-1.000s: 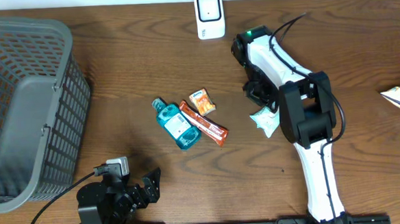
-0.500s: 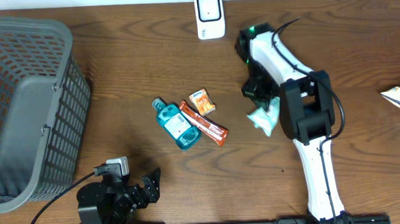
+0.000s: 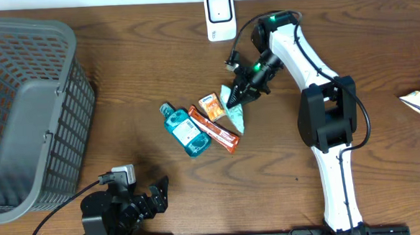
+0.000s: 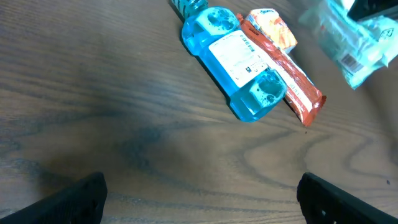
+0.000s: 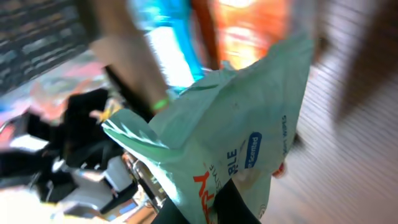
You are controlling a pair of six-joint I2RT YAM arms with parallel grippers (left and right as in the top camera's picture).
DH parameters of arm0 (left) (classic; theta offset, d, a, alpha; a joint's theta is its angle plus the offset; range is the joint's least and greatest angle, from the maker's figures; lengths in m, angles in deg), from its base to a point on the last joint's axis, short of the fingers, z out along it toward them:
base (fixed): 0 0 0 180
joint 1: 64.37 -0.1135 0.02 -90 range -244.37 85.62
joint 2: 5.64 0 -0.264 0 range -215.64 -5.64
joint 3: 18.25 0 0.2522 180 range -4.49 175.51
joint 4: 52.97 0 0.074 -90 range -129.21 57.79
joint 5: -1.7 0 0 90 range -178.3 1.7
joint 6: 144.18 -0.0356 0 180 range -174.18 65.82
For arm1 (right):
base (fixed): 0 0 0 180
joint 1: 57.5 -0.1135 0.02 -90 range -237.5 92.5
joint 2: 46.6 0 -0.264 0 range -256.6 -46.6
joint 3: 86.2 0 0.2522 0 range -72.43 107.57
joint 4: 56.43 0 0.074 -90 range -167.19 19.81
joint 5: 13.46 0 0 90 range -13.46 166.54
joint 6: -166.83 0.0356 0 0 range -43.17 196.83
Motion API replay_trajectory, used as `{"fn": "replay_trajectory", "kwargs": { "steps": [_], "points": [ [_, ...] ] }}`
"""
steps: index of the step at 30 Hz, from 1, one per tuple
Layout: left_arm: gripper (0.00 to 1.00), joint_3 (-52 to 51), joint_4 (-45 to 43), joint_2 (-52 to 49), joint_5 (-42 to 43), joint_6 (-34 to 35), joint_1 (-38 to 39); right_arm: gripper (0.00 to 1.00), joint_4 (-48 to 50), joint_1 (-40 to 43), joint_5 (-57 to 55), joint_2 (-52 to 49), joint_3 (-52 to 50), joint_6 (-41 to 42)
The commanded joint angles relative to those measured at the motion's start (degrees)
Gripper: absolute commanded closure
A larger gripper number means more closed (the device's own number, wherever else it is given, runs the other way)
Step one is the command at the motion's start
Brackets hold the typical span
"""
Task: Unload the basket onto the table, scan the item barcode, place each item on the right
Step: 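Hold the wipes pack in front of the white scanner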
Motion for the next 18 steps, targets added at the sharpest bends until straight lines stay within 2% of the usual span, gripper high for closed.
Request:
{"fn": "replay_trajectory", "kwargs": {
  "steps": [1, 5, 10, 11, 14, 18],
  "points": [
    [0.02, 0.3, 0.8, 0.2, -0.3, 0.5, -0.1, 0.99, -0.1, 0.1, 15.7, 2.2, 0.6, -14.6],
    [0.02, 0.3, 0.8, 0.2, -0.3, 0.5, -0.1, 0.99, -0.1, 0.1, 29.1, 2.2, 0.6, -12.6],
    [0.02, 0.3, 0.8, 0.2, -0.3, 0.5, -0.1, 0.99, -0.1, -0.3, 36.2, 2.2, 0.5, 8.5],
    [0.02, 0.3, 0.8, 0.2, -0.3, 0.5, -0.1, 0.99, -0.1, -0.5, 37.5, 2.2, 0.5, 9.9],
    [0.02, 0.3, 0.8, 0.2, -0.3, 0.5, -0.1, 0.99, -0.1, -0.6, 39.7, 2.2, 0.5, 9.6],
    [0.02, 0.3, 0.8, 0.2, -0.3, 0.5, -0.1, 0.99, -0.1, -0.4, 40.9, 2.2, 0.5, 3.5]
  ]
}}
